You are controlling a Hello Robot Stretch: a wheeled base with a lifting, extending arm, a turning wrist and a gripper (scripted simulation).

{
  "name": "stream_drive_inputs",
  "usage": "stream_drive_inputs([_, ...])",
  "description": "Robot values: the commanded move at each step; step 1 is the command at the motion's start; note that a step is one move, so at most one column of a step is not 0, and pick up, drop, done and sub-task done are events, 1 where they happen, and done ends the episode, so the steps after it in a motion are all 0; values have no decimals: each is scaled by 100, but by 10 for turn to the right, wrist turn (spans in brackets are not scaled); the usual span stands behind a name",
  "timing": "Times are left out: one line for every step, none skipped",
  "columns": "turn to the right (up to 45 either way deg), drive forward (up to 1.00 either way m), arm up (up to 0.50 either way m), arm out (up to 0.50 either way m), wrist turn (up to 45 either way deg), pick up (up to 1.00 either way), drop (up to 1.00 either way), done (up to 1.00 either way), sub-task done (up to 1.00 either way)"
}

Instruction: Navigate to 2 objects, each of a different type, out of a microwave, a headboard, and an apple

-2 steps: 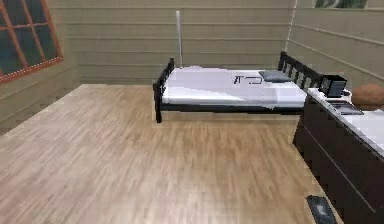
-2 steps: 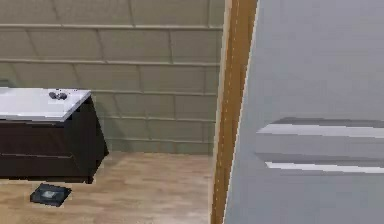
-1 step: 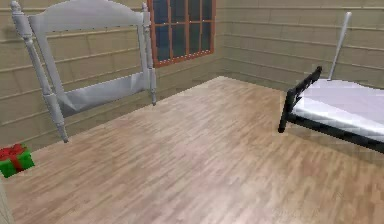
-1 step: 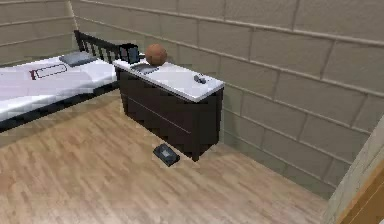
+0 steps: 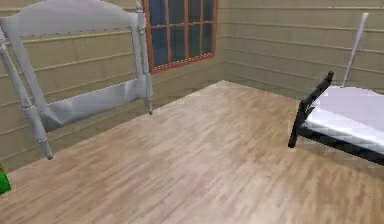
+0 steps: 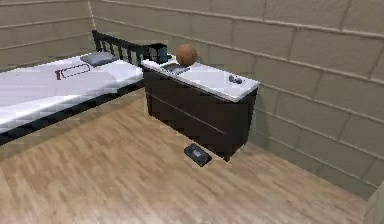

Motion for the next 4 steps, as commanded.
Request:
stream_drive_inputs([-450,0,0,0,0,0,0,0,0])
stream_drive_inputs([0,100,0,0,0,0,0,0,0])
stream_drive_inputs([-60,0,0,0,0,0,0,0,0])
stream_drive_inputs([0,30,0,0,0,0,0,0,0])
